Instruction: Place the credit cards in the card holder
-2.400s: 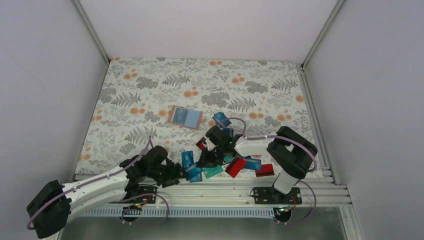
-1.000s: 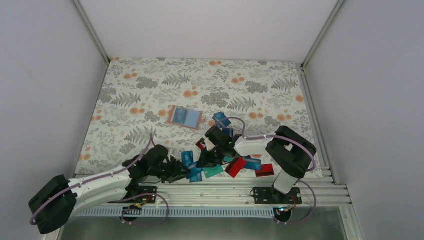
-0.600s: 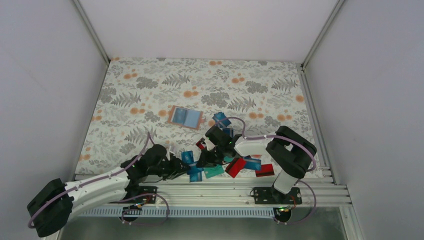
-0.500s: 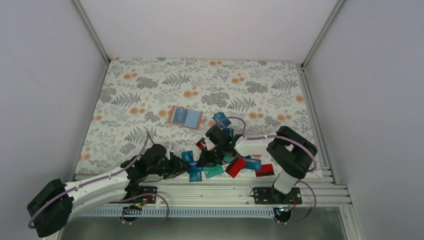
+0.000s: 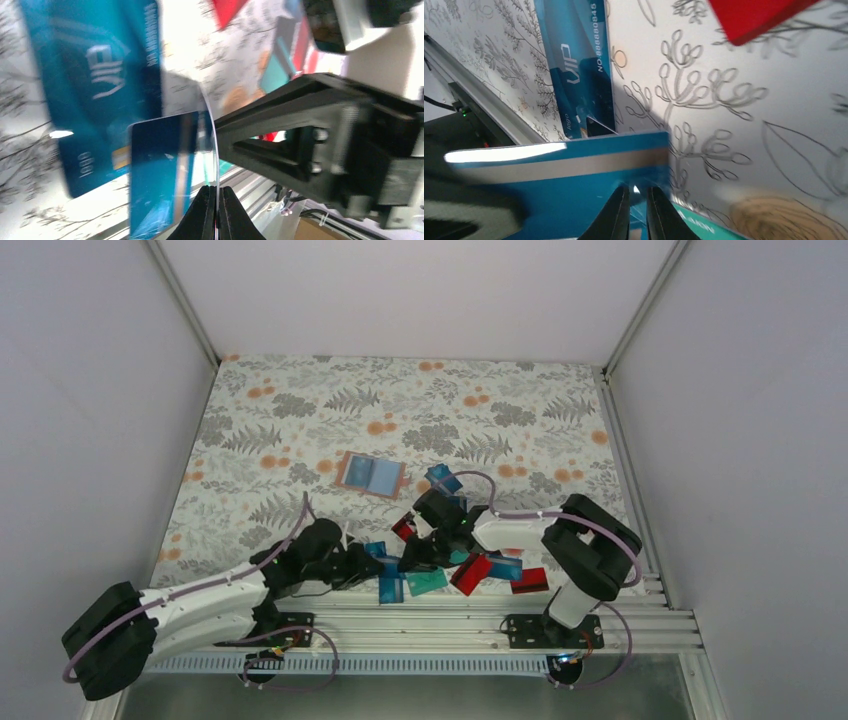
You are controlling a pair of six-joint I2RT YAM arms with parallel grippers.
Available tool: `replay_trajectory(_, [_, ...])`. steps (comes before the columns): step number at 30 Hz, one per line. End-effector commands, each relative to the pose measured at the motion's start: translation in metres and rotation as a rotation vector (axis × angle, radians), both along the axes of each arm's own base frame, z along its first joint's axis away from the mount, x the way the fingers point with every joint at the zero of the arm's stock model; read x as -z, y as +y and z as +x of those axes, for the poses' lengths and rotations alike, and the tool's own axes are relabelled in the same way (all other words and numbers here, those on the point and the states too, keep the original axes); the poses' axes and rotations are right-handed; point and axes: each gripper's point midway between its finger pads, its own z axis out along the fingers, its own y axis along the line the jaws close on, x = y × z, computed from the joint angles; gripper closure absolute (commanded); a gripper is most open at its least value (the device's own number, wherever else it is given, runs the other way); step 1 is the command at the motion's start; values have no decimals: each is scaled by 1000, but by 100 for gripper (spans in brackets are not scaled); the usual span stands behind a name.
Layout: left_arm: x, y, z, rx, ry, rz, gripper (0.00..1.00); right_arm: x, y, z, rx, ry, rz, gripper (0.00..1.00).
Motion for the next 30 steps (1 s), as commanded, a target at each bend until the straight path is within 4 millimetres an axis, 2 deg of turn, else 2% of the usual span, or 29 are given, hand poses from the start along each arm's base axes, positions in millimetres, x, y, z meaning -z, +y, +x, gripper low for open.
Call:
replay_trajectory(1, [-41,-10,22,18,-150,9,98,-15,-16,17,34,-76,-49,90])
replay_trajectory(3, [-51,-9,26,36,-192,41,98,-31,-20,30,39,-125,-28,89])
replay_trajectory(7, [-70,-11,32,133,-275,127,98,-78,-31,57,35,-240,60,75])
replay_trajectory(9, [-83,-15,36,218,-333,171,98,-105,-37,67,28,-298,113,62])
replay_trajectory(12, [-113,-23,46,321,-403,194,98,-138,-44,70,-6,-365,197,34])
replay_trajectory(14, [-138,-30,53,374,-451,166,98,-151,-47,68,-25,-381,242,19])
replay_trajectory(17, [-170,-37,66,441,-497,92,98,-163,-53,66,-34,-375,310,5])
replay_trajectory(20, [-188,-41,76,501,-507,25,98,-177,-62,68,-12,-356,399,0])
replay_trajectory(24, [-207,-47,89,537,-520,-90,98,-198,-72,71,9,-336,527,0])
replay_trajectory(30, [-219,-62,100,625,-509,-185,98,-228,-80,83,5,-335,650,5])
